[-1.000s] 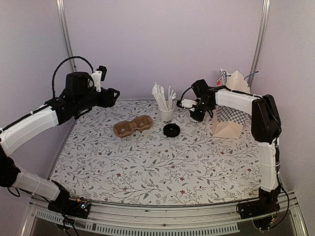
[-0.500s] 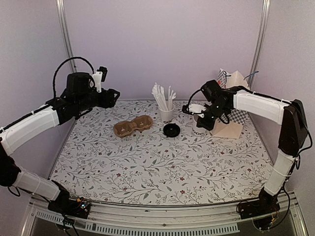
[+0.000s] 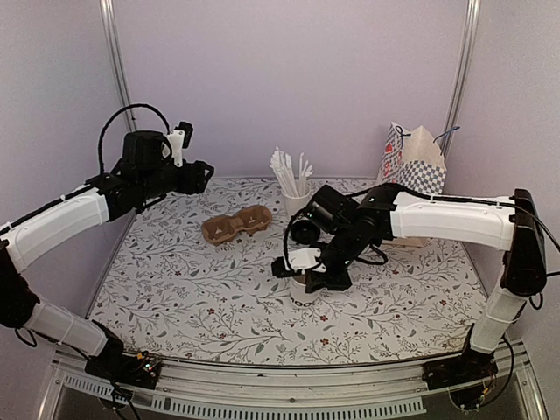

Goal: Pack the takeout coffee

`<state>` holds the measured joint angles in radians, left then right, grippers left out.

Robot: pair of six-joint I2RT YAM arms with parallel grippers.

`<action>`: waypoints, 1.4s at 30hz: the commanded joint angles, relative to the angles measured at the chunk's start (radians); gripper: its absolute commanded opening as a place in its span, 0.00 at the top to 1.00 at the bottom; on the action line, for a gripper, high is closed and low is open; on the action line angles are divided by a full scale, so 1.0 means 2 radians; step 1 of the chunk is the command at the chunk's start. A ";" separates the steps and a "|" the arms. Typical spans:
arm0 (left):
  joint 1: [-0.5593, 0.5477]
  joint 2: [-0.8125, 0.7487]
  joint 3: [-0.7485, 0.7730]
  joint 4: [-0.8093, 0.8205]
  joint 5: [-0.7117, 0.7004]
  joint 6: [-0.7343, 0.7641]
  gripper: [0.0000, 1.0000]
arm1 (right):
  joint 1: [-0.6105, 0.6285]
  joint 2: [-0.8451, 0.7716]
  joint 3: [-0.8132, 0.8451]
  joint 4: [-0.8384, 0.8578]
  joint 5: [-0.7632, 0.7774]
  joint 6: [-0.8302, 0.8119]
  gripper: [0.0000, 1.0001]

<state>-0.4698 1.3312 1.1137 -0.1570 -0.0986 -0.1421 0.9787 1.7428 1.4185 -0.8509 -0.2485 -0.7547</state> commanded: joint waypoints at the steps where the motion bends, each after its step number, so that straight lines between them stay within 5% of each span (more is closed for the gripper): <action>1: 0.005 0.006 0.010 -0.005 -0.008 0.005 0.29 | 0.014 0.024 0.022 -0.023 -0.025 -0.015 0.99; 11: 0.005 0.003 0.012 -0.006 0.002 0.003 0.29 | 0.015 0.052 0.025 -0.033 -0.009 -0.011 0.93; 21: 0.005 0.008 0.011 -0.006 0.008 0.002 0.29 | 0.014 0.025 0.066 -0.080 -0.005 -0.012 0.72; 27: 0.005 0.024 0.012 -0.004 0.036 -0.007 0.33 | 0.002 -0.044 -0.013 -0.038 0.014 -0.011 0.69; 35: -0.015 0.075 0.027 -0.019 0.102 -0.046 0.41 | -0.070 -0.119 -0.066 -0.022 -0.025 0.012 0.67; 42: -0.074 0.158 0.063 -0.059 0.120 -0.063 0.43 | -0.195 -0.229 -0.211 0.118 -0.059 0.071 0.66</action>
<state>-0.5434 1.5669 1.1927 -0.2085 0.1020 -0.2226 0.7158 1.3941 1.1393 -0.8070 -0.3096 -0.7113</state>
